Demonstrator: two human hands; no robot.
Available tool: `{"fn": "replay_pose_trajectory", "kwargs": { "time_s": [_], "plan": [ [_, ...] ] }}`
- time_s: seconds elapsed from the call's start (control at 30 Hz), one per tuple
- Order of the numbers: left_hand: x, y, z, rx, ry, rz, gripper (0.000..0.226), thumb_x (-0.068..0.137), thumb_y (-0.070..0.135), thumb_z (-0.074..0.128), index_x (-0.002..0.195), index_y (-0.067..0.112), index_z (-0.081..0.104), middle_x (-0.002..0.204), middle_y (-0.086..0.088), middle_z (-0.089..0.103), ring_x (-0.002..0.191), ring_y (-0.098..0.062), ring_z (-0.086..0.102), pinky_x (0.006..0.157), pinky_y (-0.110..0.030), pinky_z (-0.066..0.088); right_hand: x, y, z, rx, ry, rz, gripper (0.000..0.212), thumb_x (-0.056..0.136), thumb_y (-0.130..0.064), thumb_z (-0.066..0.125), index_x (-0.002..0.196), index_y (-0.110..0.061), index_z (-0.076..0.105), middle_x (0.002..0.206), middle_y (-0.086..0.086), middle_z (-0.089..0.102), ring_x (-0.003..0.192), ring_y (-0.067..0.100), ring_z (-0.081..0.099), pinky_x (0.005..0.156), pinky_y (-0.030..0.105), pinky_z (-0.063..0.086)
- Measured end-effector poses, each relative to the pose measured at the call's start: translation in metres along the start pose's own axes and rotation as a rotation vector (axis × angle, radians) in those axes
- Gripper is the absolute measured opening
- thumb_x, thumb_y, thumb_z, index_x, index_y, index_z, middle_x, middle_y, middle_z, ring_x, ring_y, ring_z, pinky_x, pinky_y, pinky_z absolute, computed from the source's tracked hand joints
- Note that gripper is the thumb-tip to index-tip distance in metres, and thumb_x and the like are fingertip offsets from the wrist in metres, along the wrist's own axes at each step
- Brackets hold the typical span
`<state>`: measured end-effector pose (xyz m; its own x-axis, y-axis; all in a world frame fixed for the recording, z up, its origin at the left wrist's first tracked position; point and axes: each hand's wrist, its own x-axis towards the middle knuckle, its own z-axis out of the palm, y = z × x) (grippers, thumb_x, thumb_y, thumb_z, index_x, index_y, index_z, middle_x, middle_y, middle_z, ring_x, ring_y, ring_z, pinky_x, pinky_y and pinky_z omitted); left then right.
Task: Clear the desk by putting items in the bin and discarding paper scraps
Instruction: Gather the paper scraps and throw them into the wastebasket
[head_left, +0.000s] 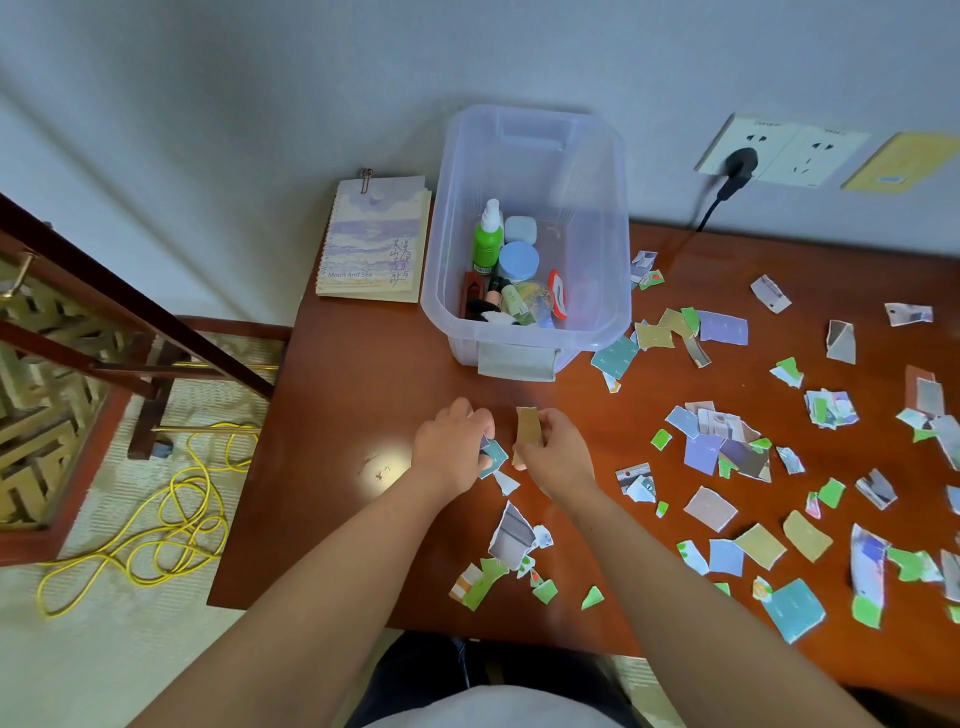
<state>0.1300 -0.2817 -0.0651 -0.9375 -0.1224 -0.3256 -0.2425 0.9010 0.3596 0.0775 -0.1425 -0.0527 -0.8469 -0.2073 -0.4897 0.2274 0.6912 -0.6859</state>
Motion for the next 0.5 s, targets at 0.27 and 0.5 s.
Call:
{"fn": "replay_pose_trajectory", "kwargs": {
  "time_s": [0.27,0.5],
  "plan": [
    [-0.001,0.005,0.002,-0.069,-0.009,-0.063,0.028,0.09,0.018,0.06,0.116,0.022,0.05,0.114,0.002,0.061,0.106,-0.02,0.054,0.083,-0.032,0.046,-0.008,0.006,-0.004,0.117,-0.014,0.069,0.022,0.094,-0.014,0.054,0.111,-0.028,0.049,0.089,-0.009,0.06,0.08,0.012,0.062,0.063,0.021,0.053],
    [-0.005,-0.005,-0.003,-0.609,-0.047,-0.354,0.018,0.097,0.015,0.037,0.093,0.024,0.052,0.1,0.0,0.059,0.093,-0.02,0.057,0.081,-0.031,0.048,-0.01,0.007,-0.005,0.269,-0.092,0.227,0.017,0.094,-0.019,0.044,0.083,-0.017,0.057,0.074,0.003,0.054,0.065,0.014,0.05,0.056,0.025,0.04]
  ]
}}
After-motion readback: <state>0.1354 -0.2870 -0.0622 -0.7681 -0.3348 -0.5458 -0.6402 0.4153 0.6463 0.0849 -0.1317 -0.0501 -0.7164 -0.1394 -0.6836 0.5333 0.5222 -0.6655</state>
